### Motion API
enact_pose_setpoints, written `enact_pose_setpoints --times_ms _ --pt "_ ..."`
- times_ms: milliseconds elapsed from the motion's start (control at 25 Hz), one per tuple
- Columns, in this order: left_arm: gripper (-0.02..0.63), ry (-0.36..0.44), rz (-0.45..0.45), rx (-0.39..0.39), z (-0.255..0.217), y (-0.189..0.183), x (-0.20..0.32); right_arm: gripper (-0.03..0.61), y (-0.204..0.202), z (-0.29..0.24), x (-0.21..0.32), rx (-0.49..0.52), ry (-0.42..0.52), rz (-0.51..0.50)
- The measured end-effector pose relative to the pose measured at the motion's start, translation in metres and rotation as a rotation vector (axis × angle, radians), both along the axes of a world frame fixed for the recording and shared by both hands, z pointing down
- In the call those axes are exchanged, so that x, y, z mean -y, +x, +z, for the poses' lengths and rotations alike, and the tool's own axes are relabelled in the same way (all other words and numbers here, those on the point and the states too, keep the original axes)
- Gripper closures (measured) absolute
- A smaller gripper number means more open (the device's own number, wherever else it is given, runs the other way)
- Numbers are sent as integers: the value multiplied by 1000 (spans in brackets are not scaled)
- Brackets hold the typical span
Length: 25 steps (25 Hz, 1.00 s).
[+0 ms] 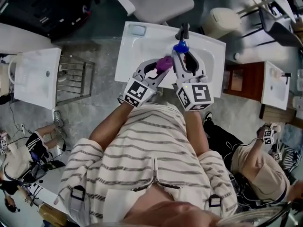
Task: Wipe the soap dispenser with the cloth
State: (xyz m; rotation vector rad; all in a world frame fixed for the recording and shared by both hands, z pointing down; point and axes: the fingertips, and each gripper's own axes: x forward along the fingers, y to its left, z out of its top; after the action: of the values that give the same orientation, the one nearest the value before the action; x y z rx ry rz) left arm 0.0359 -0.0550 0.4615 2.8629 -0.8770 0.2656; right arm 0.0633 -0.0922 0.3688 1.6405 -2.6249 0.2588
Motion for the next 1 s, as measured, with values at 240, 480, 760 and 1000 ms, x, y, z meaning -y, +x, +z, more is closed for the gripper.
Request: enact_pose_setpoints --times_ms 240,480,760,1000 --pt "483 30 -4 -11 -15 -3 0 446 6 2 1 2 2 10" --pt "483 59 -15 -21 -29 -10 4 446 9 -1 4 1 6 16" --pt "483 74 -33 -33 -37 -17 10 446 19 -4 3 0 16 12" --pt "482 92 -41 -50 -50 -25 21 446 23 -9 2 10 17 1"
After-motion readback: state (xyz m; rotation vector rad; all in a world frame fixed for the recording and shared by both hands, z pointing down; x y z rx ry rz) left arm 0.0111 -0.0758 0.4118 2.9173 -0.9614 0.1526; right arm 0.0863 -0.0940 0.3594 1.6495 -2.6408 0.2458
